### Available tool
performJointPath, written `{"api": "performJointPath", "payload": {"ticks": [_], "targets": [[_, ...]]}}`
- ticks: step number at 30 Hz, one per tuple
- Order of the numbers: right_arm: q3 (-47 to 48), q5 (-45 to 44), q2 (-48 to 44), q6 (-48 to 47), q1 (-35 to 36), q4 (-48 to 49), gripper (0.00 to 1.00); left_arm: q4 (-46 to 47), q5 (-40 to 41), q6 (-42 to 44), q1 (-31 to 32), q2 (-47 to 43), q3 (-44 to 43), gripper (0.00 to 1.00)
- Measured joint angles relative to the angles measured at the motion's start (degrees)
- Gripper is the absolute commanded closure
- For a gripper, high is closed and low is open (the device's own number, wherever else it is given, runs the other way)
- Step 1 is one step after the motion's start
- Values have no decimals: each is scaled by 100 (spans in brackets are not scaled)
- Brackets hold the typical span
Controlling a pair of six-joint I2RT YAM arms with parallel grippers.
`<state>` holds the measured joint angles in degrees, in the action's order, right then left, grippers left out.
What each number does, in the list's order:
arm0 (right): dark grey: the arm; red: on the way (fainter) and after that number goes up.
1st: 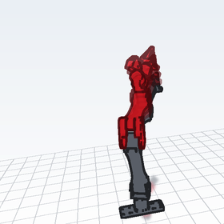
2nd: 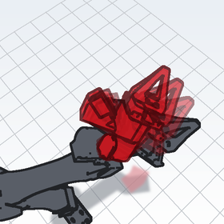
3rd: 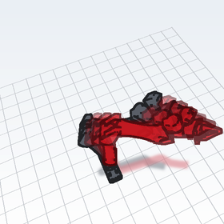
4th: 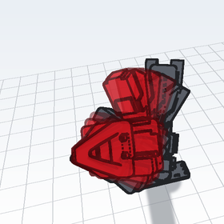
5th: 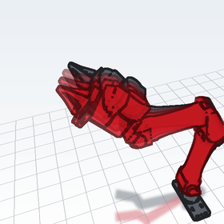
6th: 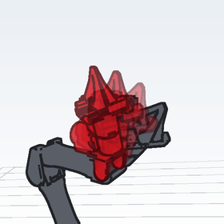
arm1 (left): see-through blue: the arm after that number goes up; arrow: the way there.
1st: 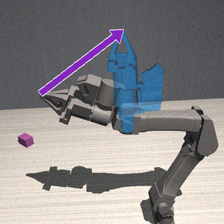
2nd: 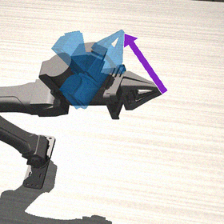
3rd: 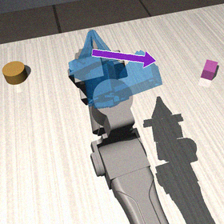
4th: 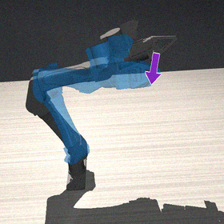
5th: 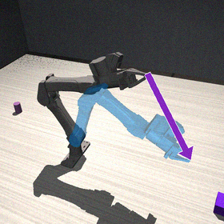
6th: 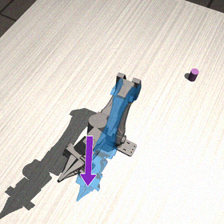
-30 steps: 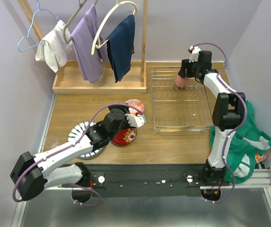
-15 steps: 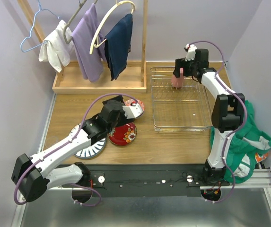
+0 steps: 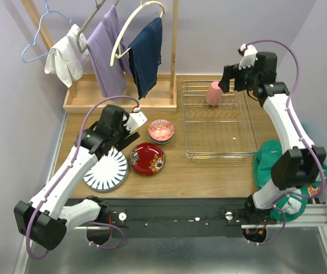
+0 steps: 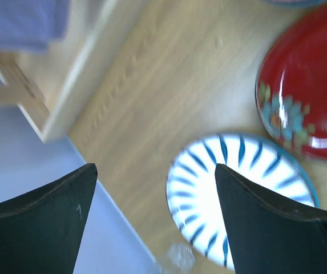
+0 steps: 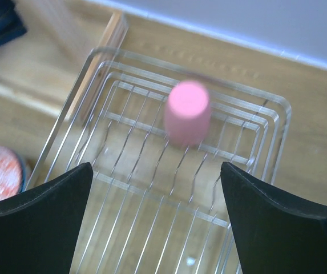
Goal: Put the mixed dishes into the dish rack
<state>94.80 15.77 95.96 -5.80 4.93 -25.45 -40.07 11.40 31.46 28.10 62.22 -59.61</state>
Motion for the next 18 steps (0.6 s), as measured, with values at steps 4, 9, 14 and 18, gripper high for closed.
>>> {"api": "performJointPath", "payload": {"ticks": [4,9,14,18], "targets": [[-741,262,-605,129,0,-310,0,-1189,-157,177,-647,-232,-66,22],[-1067,601,-706,343,0,-520,0,-2264,50,299,-1403,-319,-105,27],[-1110,1156,-745,369,0,-723,0,-3051,446,310,-2575,-120,-299,33],[-1038,1934,-702,833,0,-920,8,-3327,411,400,-3373,-103,-330,36]]}}
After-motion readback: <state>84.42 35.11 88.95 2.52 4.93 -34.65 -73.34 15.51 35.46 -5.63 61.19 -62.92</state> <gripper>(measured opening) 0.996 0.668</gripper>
